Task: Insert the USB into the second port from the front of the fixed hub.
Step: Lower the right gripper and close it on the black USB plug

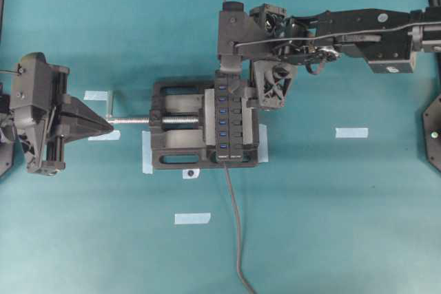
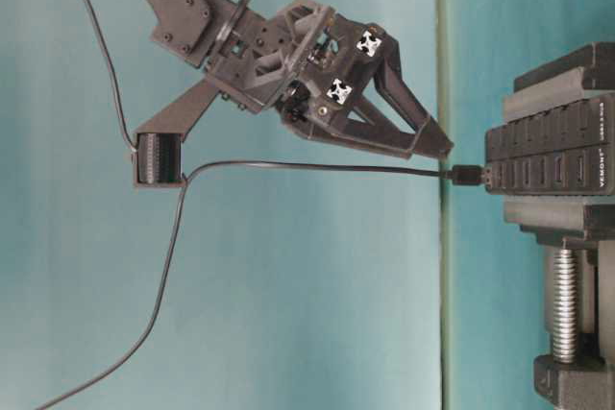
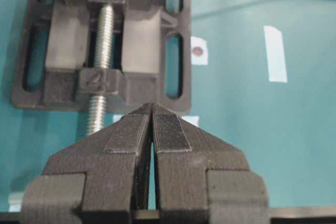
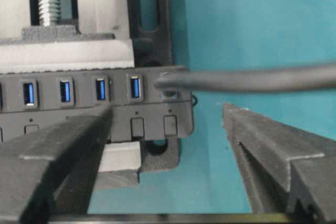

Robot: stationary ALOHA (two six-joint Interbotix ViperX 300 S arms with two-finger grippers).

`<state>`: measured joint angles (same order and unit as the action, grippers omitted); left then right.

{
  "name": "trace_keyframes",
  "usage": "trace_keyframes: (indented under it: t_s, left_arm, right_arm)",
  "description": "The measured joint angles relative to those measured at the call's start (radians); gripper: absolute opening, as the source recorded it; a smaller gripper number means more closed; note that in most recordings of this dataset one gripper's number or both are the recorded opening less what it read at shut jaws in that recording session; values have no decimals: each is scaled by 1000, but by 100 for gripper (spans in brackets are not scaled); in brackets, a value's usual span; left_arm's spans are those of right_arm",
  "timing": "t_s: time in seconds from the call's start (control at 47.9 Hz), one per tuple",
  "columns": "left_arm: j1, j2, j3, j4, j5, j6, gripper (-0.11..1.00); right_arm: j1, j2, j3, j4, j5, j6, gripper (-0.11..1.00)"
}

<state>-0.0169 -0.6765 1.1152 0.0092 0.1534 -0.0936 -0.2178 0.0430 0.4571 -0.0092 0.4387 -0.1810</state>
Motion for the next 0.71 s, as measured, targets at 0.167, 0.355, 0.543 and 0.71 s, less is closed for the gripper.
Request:
trace_keyframes:
  t_s: [0.167, 0.355, 0.543, 0.71]
  left_arm:
    - [0, -2, 0, 0, 0, 0, 0]
    - [2, -2, 0, 0, -2, -2, 0]
    - [2, -2, -2, -2, -8, -2, 0]
    - [0, -2, 0, 0, -9, -2, 0]
  right_arm:
    - [2, 5, -12, 0, -3, 0, 86]
    - [0, 38, -34, 0, -9, 0, 86]
    - [0, 72, -52, 0, -9, 0, 85]
    - [0, 84, -55, 0, -11, 0, 85]
